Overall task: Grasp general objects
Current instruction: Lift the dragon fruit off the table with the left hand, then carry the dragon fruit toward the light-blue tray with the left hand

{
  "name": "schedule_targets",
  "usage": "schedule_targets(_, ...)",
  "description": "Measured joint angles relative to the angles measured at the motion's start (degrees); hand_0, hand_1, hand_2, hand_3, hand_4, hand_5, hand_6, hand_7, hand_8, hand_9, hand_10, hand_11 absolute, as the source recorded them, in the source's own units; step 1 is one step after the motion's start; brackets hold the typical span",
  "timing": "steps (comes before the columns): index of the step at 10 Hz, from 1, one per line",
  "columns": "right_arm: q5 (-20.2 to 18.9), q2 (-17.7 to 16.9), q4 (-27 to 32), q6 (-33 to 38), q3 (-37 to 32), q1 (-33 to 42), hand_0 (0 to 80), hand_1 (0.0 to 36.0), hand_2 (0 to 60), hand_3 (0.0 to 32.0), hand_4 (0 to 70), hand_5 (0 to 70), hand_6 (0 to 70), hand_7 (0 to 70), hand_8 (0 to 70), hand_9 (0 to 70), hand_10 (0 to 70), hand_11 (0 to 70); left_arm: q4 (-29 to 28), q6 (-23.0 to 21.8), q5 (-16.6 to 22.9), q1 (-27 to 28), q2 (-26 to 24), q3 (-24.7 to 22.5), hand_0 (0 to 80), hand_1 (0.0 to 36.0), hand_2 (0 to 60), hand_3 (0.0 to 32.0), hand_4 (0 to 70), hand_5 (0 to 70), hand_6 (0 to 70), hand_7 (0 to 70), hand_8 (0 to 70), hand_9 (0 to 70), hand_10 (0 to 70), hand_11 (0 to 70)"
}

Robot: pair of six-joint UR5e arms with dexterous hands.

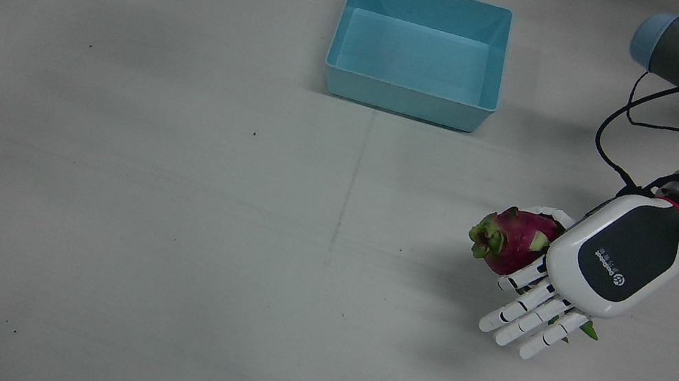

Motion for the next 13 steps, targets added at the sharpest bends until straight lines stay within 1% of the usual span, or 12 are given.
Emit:
schedule_targets(1,0.0,0.0,0.0,0.0,0.0,0.0,0.0,0.0,0.0,0.0,0.0,0.0,0.0,0.0,0.0,0.0,0.0,0.0,1.4,-2.5,3.7,0.0,-0.1,-2.5,42.4,15.1,52.6,0.0,28.5,70.0,10.6,15.1,15.7,4.3,7.3,10.8)
schedule_targets(2,0.0,0.0,0.0,0.0,0.0,0.0,0.0,0.0,0.0,0.0,0.0,0.0,0.0,0.0,0.0,0.0,0.0,0.0,3.0,-4.5,6.9,0.0,-0.1,-5.2,43.4,15.7,52.8,0.0,29.4,70.0,10.6,15.4,15.5,4.1,7.0,10.5)
schedule_targets(3,0.0,0.0,0.0,0.0,0.0,0.0,0.0,0.0,0.0,0.0,0.0,0.0,0.0,0.0,0.0,0.0,0.0,0.0,5.0,-6.6,9.8,0.2,-0.2,-7.7,44.6,16.0,52.3,0.0,31.1,70.0,10.6,15.8,15.5,4.2,6.9,10.3)
schedule_targets(4,0.1,0.0,0.0,0.0,0.0,0.0,0.0,0.0,0.0,0.0,0.0,0.0,0.0,0.0,0.0,0.0,0.0,0.0,7.0,-9.2,12.4,0.3,-0.4,-10.1,46.5,17.8,51.7,0.0,35.0,70.0,11.1,16.8,15.4,3.9,6.4,9.7)
schedule_targets(5,0.1,0.0,0.0,0.0,0.0,0.0,0.0,0.0,0.0,0.0,0.0,0.0,0.0,0.0,0.0,0.0,0.0,0.0,8.5,-11.7,13.9,0.5,-0.5,-12.4,47.6,19.0,50.9,0.0,37.0,70.0,11.4,17.7,15.3,3.9,6.6,10.0)
schedule_targets(6,0.1,0.0,0.0,0.0,0.0,0.0,0.0,0.0,0.0,0.0,0.0,0.0,0.0,0.0,0.0,0.0,0.0,0.0,9.2,-15.1,14.8,0.6,-0.5,-14.0,47.9,19.1,49.1,0.0,36.7,70.0,10.9,17.4,15.2,3.7,6.5,9.9)
schedule_targets(7,0.1,0.0,0.0,0.0,0.0,0.0,0.0,0.0,0.0,0.0,0.0,0.0,0.0,0.0,0.0,0.0,0.0,0.0,8.8,-19.5,15.3,0.8,-0.5,-14.9,48.8,20.3,49.0,0.0,37.7,70.0,11.1,17.6,15.2,3.6,6.4,9.8)
schedule_targets(8,0.1,0.0,0.0,0.1,0.0,0.0,0.0,0.0,0.0,0.0,0.0,0.0,0.0,0.0,0.0,0.0,0.0,0.0,8.0,-23.4,15.3,1.5,-0.5,-15.3,51.1,22.4,49.2,0.0,41.2,70.0,12.3,18.9,15.4,3.8,6.3,10.0)
schedule_targets(9,0.1,0.0,0.0,0.0,0.0,0.0,0.0,0.0,0.0,0.0,0.0,0.0,0.0,0.0,0.0,0.0,0.0,0.0,7.0,-26.7,15.0,2.9,-0.6,-15.4,52.4,23.5,49.7,0.0,44.6,70.0,13.6,20.2,15.8,4.2,6.4,10.2)
schedule_targets(10,0.1,0.0,0.0,0.0,0.0,0.0,0.0,0.0,0.0,0.0,0.0,0.0,0.0,0.0,0.0,0.0,0.0,0.0,6.2,-28.7,14.0,4.9,-0.8,-15.6,53.9,24.7,50.4,0.0,47.8,70.0,14.7,21.5,16.2,4.6,6.5,10.4)
schedule_targets(11,0.1,0.0,0.0,0.1,0.0,0.0,0.0,0.0,0.0,0.0,0.0,0.0,0.0,0.0,0.0,0.0,0.0,0.0,5.9,-29.8,11.9,7.7,-1.3,-15.7,56.9,26.8,51.4,0.0,52.4,70.0,16.1,23.1,16.6,4.9,6.6,10.7)
schedule_targets(13,0.0,0.0,0.0,0.0,0.0,0.0,0.0,0.0,0.0,0.0,0.0,0.0,0.0,0.0,0.0,0.0,0.0,0.0,5.8,-30.4,7.6,13.5,-2.1,-15.7,55.9,26.7,53.4,0.0,52.4,70.0,15.9,22.4,16.4,4.7,6.5,10.5)
